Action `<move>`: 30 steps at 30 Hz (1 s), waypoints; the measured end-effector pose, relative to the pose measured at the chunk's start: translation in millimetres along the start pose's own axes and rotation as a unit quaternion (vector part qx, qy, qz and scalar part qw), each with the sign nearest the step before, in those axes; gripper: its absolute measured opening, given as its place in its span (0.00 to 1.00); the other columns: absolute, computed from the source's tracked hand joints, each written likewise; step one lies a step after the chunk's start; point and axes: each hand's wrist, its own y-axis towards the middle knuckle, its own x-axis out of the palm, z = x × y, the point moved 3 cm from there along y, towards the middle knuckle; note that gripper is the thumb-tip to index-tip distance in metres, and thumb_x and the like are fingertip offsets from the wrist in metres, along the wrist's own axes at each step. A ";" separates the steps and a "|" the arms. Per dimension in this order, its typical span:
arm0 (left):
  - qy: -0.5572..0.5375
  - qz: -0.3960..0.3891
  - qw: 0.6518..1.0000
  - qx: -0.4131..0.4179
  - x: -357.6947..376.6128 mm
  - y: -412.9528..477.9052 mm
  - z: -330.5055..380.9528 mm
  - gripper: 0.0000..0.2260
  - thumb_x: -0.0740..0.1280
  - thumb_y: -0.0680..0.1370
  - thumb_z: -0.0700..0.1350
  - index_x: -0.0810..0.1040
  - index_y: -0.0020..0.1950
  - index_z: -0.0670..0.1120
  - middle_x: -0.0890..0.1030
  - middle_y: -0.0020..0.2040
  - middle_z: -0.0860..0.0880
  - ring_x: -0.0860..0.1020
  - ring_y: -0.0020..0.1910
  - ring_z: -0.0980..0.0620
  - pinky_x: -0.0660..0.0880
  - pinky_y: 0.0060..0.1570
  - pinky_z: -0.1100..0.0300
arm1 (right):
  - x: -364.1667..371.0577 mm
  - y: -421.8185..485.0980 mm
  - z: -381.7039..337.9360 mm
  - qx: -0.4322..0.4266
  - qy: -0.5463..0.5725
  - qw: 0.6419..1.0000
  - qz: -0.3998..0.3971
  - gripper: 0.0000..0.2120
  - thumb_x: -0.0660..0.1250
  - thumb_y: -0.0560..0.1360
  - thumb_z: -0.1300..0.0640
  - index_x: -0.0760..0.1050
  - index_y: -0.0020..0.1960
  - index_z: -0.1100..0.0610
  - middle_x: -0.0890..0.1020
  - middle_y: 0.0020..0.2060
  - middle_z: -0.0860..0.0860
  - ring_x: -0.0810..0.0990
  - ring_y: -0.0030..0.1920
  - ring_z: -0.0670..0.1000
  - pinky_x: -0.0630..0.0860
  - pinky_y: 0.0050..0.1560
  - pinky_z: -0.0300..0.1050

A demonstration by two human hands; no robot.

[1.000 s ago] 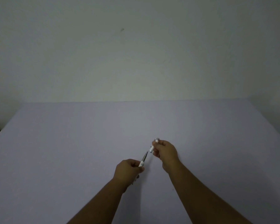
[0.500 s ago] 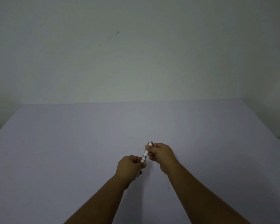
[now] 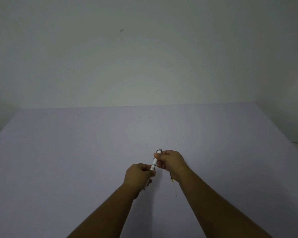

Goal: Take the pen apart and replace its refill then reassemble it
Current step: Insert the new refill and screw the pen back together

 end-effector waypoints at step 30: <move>0.110 0.059 0.992 -0.008 53.1 9.5 -47.5 0.08 0.72 0.73 0.45 0.76 0.50 0.46 0.78 0.43 0.51 0.74 0.34 0.58 0.65 0.23 0.73 | -34.0 -10.7 78.0 0.020 -0.423 0.894 0.146 0.07 0.64 0.72 0.57 0.78 0.45 0.59 0.85 0.47 0.58 0.83 0.49 0.58 0.81 0.52 0.50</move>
